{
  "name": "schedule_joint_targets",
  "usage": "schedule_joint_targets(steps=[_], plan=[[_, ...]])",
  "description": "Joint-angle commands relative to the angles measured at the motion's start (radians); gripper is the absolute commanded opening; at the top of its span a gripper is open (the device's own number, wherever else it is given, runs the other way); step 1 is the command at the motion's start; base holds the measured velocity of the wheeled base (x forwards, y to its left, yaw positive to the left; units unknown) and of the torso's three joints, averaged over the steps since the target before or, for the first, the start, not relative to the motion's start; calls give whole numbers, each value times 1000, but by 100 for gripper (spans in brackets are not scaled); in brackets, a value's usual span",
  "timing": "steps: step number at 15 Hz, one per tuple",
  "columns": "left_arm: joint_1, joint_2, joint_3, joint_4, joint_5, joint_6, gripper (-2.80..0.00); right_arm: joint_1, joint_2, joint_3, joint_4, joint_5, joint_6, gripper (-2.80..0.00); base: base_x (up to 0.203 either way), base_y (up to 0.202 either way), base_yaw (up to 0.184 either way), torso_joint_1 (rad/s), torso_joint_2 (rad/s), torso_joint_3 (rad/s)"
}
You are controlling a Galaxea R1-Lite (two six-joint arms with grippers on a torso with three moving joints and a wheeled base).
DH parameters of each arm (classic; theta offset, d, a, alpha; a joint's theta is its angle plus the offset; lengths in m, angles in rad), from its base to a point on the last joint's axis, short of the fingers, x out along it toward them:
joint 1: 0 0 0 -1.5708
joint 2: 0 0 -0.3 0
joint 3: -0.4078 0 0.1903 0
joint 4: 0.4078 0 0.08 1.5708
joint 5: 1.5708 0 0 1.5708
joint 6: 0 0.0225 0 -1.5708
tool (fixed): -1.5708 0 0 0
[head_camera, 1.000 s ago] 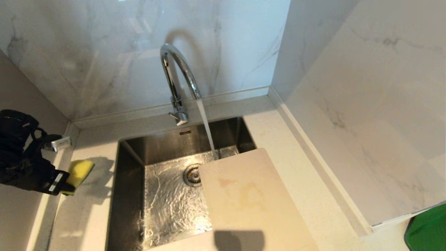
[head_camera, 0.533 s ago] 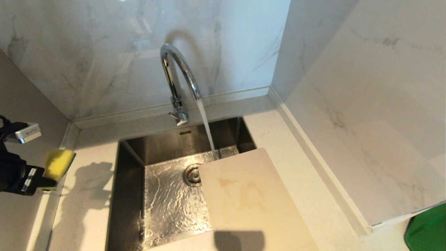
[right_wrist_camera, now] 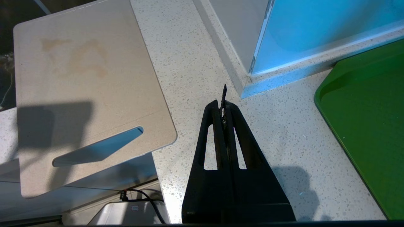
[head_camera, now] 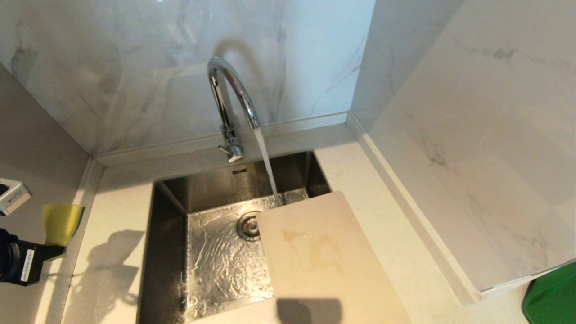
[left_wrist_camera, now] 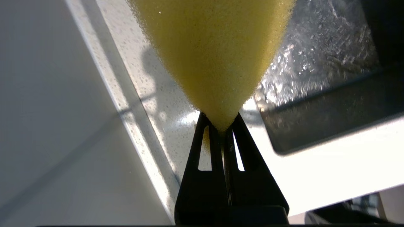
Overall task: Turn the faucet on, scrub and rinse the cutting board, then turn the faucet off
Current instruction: Pick up the cutting board
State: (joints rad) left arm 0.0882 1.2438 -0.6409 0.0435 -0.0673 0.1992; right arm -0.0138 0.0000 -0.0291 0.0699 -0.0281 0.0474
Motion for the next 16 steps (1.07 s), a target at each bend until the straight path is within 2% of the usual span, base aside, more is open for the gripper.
schedule_joint_targets(steps=[1, 3, 7, 10, 14, 16], plan=[[-83, -128, 69, -21, 88, -64, -280, 0, 0, 0, 1, 0, 1, -280, 0, 0, 0, 0, 0, 0], [-100, -194, 129, -25, 120, -87, -280, 0, 0, 0, 0, 0, 1, -280, 0, 0, 0, 0, 0, 0], [-102, -339, 215, -31, 126, -94, -280, 1, 0, -1, 1, -1, 1, -280, 0, 0, 0, 0, 0, 0], [-102, -497, 340, -50, 126, -96, -280, 0, 0, 0, 1, 0, 1, -280, 0, 0, 0, 0, 0, 0], [-89, -670, 526, -159, 124, -74, -280, 0, 0, 0, 0, 0, 1, -280, 0, 0, 0, 0, 0, 0], [-81, -715, 594, -259, 124, -73, -280, 0, 0, 0, 1, -1, 0, -280, 0, 0, 0, 0, 0, 0]])
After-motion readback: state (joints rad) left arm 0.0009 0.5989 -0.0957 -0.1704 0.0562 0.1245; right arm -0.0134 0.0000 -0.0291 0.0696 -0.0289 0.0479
